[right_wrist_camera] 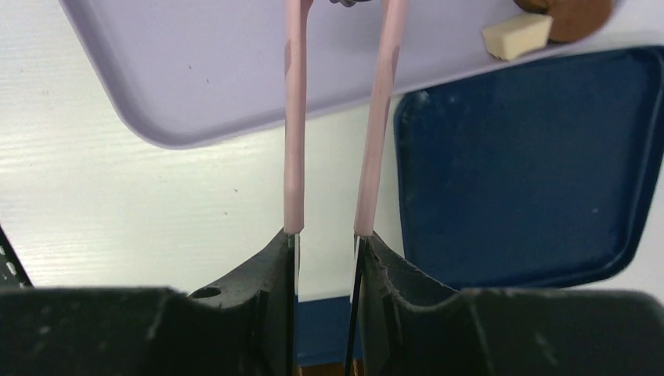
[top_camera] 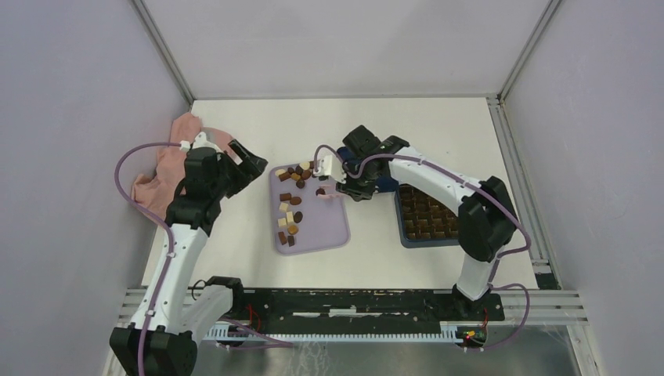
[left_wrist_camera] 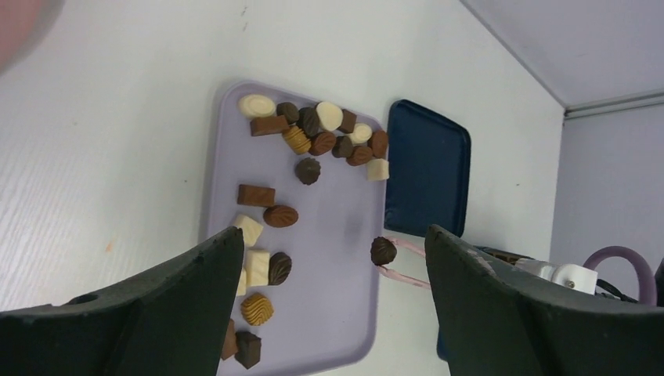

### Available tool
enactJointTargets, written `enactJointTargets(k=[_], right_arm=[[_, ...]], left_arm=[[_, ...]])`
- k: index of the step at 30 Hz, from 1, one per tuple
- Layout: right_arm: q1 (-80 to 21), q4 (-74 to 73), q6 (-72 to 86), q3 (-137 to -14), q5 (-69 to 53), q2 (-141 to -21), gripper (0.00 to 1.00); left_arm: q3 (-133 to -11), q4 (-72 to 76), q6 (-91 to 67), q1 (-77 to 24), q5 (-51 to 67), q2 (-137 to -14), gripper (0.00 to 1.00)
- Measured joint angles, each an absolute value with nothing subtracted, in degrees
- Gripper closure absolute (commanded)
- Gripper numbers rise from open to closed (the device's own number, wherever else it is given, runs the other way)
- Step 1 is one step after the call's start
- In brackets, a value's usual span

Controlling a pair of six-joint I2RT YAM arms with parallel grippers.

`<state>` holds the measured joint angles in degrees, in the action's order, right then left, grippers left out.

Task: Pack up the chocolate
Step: Pick up the fake chocolate from the plate.

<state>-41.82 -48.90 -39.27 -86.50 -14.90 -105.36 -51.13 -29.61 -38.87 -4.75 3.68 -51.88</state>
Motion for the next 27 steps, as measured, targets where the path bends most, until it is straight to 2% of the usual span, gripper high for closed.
enactJointTargets(k=[17, 27], right_arm=[[-24.14, -48.10, -38.63, -67.09, -17.47, -79.77, 0.73], [-3.84, -49.12, -40.53, -53.93, -15.20, -67.66, 0.73]], left_arm=[[-50.17, -16.40, -44.05, -4.91, 9.89, -57.71, 0.09], [-50.17, -12.97, -44.95, -4.97, 12.80, -62.96, 0.09]])
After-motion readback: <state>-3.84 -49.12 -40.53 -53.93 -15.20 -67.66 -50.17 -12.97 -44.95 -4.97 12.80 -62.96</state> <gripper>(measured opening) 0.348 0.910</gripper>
